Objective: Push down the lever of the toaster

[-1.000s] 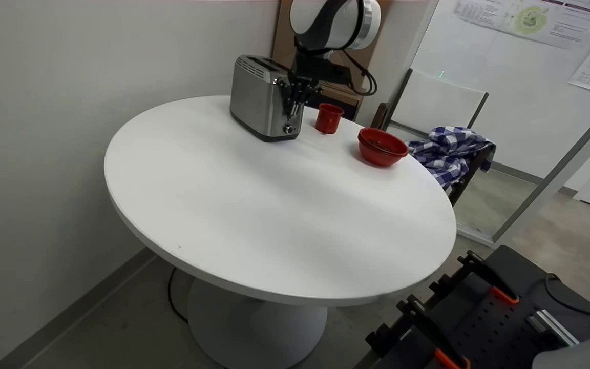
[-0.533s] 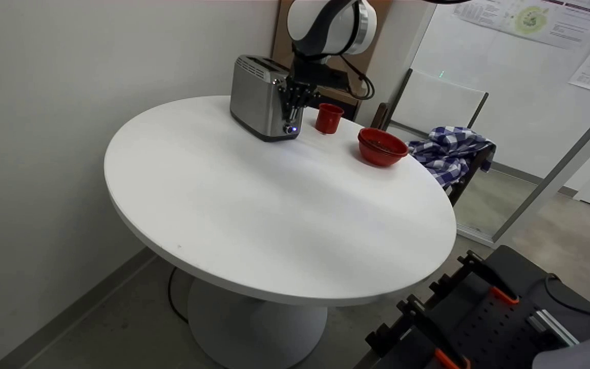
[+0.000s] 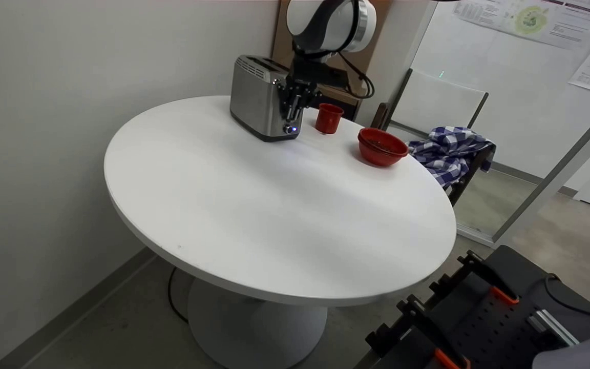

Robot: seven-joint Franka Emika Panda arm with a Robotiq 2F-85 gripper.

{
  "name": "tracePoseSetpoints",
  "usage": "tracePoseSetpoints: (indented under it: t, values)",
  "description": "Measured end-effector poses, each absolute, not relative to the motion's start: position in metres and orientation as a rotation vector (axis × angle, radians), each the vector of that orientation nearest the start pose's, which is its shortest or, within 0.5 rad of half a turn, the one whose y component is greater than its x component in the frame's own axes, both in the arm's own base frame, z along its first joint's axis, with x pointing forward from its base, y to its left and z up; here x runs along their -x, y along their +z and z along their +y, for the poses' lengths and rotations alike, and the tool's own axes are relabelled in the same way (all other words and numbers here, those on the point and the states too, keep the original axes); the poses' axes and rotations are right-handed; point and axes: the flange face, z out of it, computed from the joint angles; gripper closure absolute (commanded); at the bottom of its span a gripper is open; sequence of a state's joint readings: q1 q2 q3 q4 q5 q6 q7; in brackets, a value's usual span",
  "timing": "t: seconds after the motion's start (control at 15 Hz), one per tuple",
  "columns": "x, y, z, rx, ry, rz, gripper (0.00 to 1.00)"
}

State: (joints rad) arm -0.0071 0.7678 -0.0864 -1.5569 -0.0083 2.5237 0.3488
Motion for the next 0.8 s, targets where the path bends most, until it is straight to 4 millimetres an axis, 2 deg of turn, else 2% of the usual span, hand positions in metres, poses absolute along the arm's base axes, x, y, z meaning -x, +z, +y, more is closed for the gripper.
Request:
tracePoseSetpoints:
  t: [0.2,0.4,0.8]
  values:
    - [-0.719,0.221,-0.054,3.044,-0.301,0.685,0.23]
    - [-0.715,0.238,-0.053,3.006,-0.294,0.718,0.02]
    - [-0.69,0.285,-0.049,2.977,-0.316,0.728,0.0]
